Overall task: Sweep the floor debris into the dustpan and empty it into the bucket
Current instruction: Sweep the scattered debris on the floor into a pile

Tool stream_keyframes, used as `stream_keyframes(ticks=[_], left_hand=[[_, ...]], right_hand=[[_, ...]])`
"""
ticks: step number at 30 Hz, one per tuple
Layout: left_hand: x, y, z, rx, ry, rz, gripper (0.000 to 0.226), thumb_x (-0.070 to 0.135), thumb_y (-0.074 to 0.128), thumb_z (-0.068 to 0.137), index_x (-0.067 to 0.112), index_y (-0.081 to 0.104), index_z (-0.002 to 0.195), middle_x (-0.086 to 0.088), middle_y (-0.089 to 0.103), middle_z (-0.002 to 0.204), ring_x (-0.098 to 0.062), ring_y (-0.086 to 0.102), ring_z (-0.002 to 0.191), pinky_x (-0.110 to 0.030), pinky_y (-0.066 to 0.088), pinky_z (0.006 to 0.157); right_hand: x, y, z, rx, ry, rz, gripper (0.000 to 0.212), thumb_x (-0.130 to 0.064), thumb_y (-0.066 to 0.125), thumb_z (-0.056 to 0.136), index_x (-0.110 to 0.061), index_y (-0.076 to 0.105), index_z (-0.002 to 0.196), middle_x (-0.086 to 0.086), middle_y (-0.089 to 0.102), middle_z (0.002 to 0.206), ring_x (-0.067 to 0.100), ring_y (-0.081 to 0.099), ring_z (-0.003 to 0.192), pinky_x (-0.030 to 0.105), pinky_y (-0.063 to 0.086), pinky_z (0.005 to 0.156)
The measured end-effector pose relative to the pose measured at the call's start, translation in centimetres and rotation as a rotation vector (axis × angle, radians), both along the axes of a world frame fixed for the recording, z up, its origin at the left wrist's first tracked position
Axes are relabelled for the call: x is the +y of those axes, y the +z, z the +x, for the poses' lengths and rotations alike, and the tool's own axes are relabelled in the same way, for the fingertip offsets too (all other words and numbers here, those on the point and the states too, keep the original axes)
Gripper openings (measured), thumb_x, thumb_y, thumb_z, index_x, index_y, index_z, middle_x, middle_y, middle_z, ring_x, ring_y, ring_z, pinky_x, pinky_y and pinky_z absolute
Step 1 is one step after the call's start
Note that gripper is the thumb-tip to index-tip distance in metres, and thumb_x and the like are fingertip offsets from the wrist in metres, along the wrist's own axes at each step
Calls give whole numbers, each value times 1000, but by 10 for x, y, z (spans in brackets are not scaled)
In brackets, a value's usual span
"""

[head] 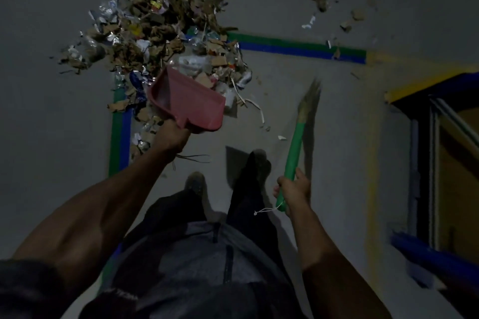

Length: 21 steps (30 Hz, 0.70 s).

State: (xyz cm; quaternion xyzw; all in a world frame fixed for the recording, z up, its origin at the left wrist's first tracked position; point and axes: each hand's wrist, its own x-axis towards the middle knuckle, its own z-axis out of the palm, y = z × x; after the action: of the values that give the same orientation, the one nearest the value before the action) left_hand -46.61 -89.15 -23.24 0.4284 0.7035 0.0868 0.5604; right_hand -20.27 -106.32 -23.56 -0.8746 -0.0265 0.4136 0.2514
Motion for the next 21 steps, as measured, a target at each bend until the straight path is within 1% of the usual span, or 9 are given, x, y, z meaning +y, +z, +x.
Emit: stream_keyframes(ticks=[2, 4, 6, 9, 13, 16, 18, 20, 21], left_hand=[[-7, 0, -8, -4, -12, -3, 17, 25, 51, 73, 9, 46, 69, -13, 43, 65, -20, 37, 55, -36, 32, 56], [-14, -2, -15, 3, -12, -13, 19, 28, 50, 66, 10, 46, 65, -9, 40, 57, -19, 37, 53, -32, 30, 53], [-20, -7, -20, 17, -26, -29, 17, 25, 52, 70, 10, 47, 63, -7, 41, 55, -19, 38, 51, -29, 30, 50], [-29, -20, -29, 73, -54, -35, 15, 7, 50, 79, 12, 46, 65, -7, 43, 56, -19, 41, 50, -28, 33, 47], [-40, -36, -41, 116, -36, -56, 15, 4, 49, 80, 12, 45, 69, -7, 42, 59, -19, 41, 52, -27, 34, 47], [-47, -45, -47, 121, -14, -67, 11, 4, 48, 82, 12, 46, 74, -7, 42, 63, -18, 40, 53, -26, 32, 46], [-52, -48, -47, 113, 9, -45, 16, 6, 49, 84, 13, 46, 71, -7, 41, 60, -17, 39, 50, -24, 31, 45], [-57, -49, -45, 110, 28, -28, 19, 7, 49, 85, 13, 45, 68, -6, 42, 59, -17, 39, 49, -23, 31, 44], [-59, -49, -44, 109, 39, -26, 20, 6, 49, 85, 13, 45, 67, -5, 43, 59, -17, 40, 49, -23, 31, 44]], right_hand=[[-23, -2, -6, -3, -53, -26, 24, 7, 57, 80, -10, 60, 97, 6, 55, 57, 18, 52, 41, 31, 48, 50], [-40, -8, -10, 5, -95, -74, 18, 8, 58, 79, -8, 58, 88, 9, 54, 59, 20, 52, 40, 31, 47, 50], [-51, -17, -13, 18, -118, -125, 16, 8, 59, 78, -7, 58, 82, 11, 56, 61, 22, 53, 42, 31, 47, 51], [-54, -35, -25, 86, -51, -182, 16, 7, 61, 75, -7, 60, 83, 16, 59, 72, 27, 57, 57, 36, 50, 57], [-35, -58, -59, 149, 178, -183, 17, 3, 62, 74, -8, 62, 87, 15, 60, 72, 28, 61, 62, 38, 52, 58], [-7, -71, -82, 167, 262, -133, 17, -3, 61, 71, -14, 58, 82, 12, 59, 65, 27, 61, 54, 30, 48, 50], [9, -75, -87, 175, 285, -106, 18, -6, 61, 69, -19, 56, 80, 12, 61, 65, 26, 60, 49, 31, 50, 47], [16, -72, -83, 171, 303, -77, 26, -7, 61, 68, -22, 59, 90, 11, 63, 68, 25, 60, 49, 36, 55, 49], [15, -70, -78, 162, 307, -56, 37, -6, 61, 70, -25, 62, 101, 9, 64, 68, 23, 60, 47, 36, 55, 48]])
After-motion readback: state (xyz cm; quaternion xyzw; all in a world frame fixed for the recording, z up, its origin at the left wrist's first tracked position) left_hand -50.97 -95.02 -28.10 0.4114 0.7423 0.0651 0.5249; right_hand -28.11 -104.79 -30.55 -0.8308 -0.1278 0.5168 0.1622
